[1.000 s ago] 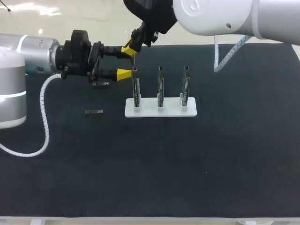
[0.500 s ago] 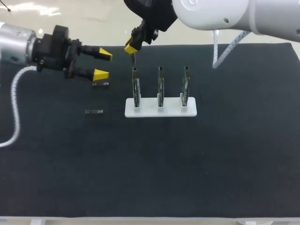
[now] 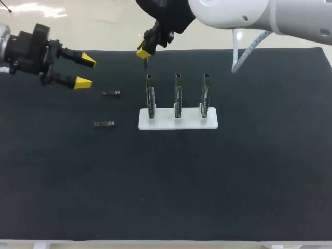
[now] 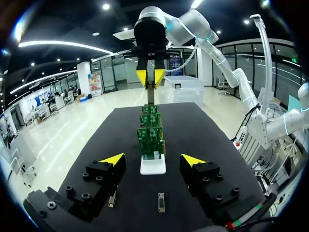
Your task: Pick up the optical module with the left hand, and insert it into the network port with the right hand.
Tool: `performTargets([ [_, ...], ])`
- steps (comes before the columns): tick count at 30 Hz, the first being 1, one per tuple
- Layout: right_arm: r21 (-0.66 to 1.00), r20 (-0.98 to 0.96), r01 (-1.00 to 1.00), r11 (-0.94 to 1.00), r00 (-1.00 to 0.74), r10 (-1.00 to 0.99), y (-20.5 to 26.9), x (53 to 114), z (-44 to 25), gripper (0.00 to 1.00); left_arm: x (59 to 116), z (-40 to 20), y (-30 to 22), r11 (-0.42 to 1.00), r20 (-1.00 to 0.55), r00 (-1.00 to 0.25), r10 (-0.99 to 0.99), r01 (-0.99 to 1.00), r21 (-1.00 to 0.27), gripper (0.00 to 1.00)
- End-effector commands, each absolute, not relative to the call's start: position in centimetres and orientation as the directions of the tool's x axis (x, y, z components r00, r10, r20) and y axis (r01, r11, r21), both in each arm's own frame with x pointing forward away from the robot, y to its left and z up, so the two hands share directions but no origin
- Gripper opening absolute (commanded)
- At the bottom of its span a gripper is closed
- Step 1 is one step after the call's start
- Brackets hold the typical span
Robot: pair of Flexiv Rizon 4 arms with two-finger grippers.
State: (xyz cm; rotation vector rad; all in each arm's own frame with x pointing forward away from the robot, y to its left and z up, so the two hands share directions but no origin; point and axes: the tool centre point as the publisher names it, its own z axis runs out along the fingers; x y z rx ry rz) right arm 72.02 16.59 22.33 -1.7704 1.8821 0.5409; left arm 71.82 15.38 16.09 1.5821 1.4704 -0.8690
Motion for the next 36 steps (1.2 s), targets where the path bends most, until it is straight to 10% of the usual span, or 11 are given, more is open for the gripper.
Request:
performTargets([
  [1,-0.029,-0.596,-0.998,0.063,-0.033,-0.802,16.9,72.7,22.3,0.0,71.1,16.7,16.4,-0.011,-0.87,0.089,0.485,0.995,0.095,1.0],
  [36,0.027,-0.536,-0.999,0.037,-0.046,-0.843,16.6,75.0,18.8,0.0,71.1,16.7,16.4,-0.011,-0.87,0.089,0.485,0.995,0.095,1.0],
])
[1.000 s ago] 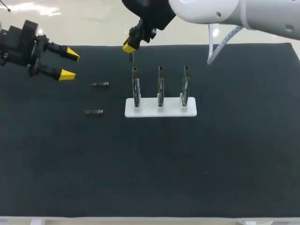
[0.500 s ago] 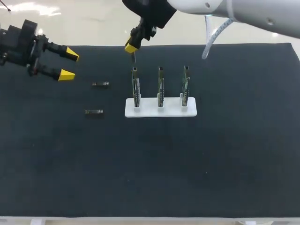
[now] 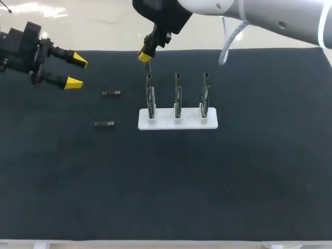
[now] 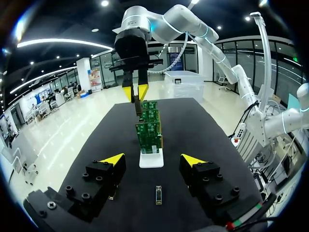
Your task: Pick up the optical module with the left hand, and insert it into the network port with the right hand.
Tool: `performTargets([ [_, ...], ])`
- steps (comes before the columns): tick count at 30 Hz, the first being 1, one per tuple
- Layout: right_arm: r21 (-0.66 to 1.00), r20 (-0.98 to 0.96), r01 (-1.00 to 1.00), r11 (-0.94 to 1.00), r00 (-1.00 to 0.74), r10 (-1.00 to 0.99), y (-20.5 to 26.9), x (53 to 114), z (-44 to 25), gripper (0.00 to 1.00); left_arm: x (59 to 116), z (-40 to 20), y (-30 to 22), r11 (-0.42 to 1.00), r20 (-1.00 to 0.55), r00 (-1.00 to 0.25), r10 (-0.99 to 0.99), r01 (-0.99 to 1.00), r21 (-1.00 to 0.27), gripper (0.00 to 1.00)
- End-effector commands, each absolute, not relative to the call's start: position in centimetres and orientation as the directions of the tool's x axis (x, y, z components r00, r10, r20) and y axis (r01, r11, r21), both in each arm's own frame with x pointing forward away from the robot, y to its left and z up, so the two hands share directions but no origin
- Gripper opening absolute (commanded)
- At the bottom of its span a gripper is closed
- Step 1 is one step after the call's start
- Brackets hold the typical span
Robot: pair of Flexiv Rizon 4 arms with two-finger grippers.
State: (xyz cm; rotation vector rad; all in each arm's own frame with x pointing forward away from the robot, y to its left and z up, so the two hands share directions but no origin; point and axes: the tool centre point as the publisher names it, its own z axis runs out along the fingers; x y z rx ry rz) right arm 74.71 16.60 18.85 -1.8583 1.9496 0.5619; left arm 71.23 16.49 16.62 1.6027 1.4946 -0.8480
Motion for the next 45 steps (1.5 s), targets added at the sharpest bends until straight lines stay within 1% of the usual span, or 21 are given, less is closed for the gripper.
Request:
performTargets([
  [1,0.026,-0.536,-0.999,0.037,-0.046,-0.843,16.6,75.0,18.7,0.0,71.1,16.7,16.4,-0.011,-0.87,0.089,0.485,0.995,0.095,1.0],
  [45,0.031,-0.566,-0.998,0.052,-0.06,-0.822,16.4,74.4,17.5,0.0,71.1,16.7,16.4,-0.011,-0.87,0.089,0.485,0.995,0.095,1.0],
])
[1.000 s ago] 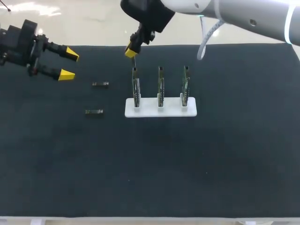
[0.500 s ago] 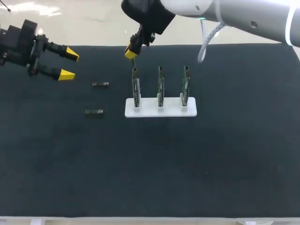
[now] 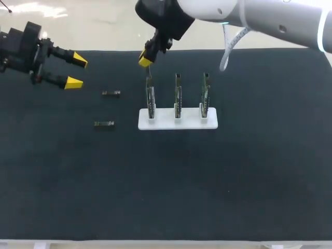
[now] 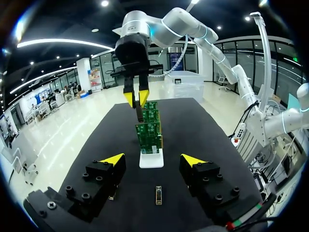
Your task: Pick up the optical module with the left hand, and insert it into the network port with the right hand.
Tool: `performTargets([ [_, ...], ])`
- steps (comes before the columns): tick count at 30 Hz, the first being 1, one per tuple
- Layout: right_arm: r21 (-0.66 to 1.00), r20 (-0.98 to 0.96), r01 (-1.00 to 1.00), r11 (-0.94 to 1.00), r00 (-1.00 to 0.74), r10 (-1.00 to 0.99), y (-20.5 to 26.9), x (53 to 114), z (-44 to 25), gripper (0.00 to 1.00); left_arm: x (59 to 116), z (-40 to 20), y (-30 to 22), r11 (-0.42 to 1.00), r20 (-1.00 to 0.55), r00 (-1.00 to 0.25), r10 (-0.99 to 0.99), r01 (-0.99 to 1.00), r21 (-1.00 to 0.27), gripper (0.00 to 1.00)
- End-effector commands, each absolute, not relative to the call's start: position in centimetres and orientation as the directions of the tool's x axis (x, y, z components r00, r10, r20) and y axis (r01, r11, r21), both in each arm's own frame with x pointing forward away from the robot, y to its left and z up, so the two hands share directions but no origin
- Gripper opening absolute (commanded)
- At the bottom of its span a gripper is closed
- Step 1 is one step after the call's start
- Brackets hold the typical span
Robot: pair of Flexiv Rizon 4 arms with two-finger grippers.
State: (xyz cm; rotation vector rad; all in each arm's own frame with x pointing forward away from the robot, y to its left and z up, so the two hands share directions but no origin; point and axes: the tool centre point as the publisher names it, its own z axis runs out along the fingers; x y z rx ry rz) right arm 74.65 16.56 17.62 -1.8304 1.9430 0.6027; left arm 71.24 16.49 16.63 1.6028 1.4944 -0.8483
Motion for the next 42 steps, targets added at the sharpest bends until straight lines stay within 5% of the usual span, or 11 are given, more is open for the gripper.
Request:
performTargets([
  [1,0.031,-0.566,-0.998,0.053,-0.061,-0.822,16.4,74.3,17.5,0.0,71.1,16.7,16.4,-0.011,-0.87,0.089,0.485,0.995,0.095,1.0],
  [16,0.028,-0.569,-0.999,0.045,-0.053,-0.82,16.2,74.4,17.4,0.0,71.1,16.7,16.4,-0.011,-0.87,0.089,0.485,0.995,0.095,1.0],
  [17,0.03,-0.568,-0.999,0.045,-0.054,-0.821,16.2,74.4,17.7,0.29,71.1,16.7,16.4,-0.011,-0.87,0.089,0.485,0.995,0.095,1.0],
  [18,0.03,-0.564,-0.999,0.042,-0.052,-0.824,16.2,74.4,17.9,1.0,71.1,16.7,16.4,-0.011,-0.87,0.089,0.485,0.995,0.095,1.0],
  [28,0.047,-0.548,-0.998,0.046,-0.065,-0.834,15.8,74.2,19.2,1.0,71.1,16.7,16.4,-0.011,-0.87,0.089,0.485,0.995,0.095,1.0],
  [29,0.046,-0.547,-0.998,0.053,-0.07,-0.835,15.7,74.2,19.2,0.87,71.1,16.7,16.4,-0.011,-0.87,0.089,0.485,0.995,0.095,1.0],
  [31,0.043,-0.546,-0.997,0.059,-0.072,-0.835,15.6,74.2,19.2,0.0,71.1,16.7,16.4,-0.011,-0.87,0.089,0.485,0.995,0.095,1.0],
  [42,0.02,-0.549,-0.997,0.068,-0.068,-0.833,15.5,73.8,18.0,0.0,71.1,16.7,16.4,-0.011,-0.87,0.089,0.485,0.995,0.095,1.0],
])
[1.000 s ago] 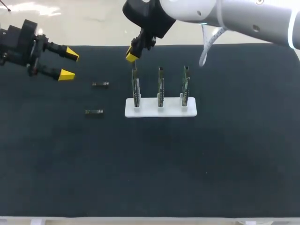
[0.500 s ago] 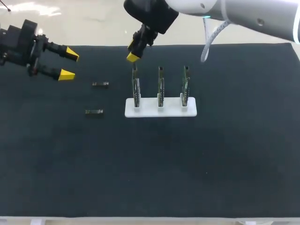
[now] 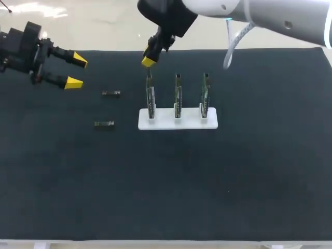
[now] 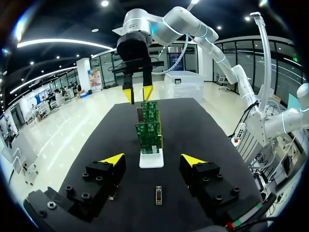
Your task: Pick up the optical module with the left hand, and insert it into the network port with the right hand.
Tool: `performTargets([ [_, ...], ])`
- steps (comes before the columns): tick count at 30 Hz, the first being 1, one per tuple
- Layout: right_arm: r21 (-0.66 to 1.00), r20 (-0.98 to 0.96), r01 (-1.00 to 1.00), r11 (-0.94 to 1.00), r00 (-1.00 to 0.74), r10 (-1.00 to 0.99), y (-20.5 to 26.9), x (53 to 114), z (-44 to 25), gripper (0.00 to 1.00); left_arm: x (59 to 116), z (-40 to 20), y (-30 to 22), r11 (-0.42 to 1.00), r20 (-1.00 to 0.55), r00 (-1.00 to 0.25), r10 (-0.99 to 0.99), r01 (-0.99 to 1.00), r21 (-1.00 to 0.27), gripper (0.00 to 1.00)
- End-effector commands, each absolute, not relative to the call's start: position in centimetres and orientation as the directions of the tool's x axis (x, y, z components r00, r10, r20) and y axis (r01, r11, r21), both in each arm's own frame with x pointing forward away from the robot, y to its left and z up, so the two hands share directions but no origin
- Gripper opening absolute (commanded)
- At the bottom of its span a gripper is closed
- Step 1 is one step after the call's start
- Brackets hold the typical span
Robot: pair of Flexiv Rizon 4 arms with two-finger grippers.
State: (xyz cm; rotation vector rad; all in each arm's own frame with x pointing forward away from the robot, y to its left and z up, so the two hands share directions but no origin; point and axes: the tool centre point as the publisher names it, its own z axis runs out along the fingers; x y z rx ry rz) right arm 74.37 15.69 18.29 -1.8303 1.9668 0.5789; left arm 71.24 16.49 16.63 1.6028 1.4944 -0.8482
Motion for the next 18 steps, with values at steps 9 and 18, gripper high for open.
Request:
performTargets([
  [9,0.015,-0.541,-0.998,0.062,-0.06,-0.839,15.26,73.63,17.72,0.0,71.13,16.65,16.43,-0.011,-0.87,0.089,0.485,0.995,0.095,1.0],
  [18,0.012,-0.552,-0.998,0.056,-0.053,-0.832,15.11,73.88,16.97,0.0,71.13,16.65,16.43,-0.011,-0.87,0.089,0.485,0.995,0.095,1.0],
])
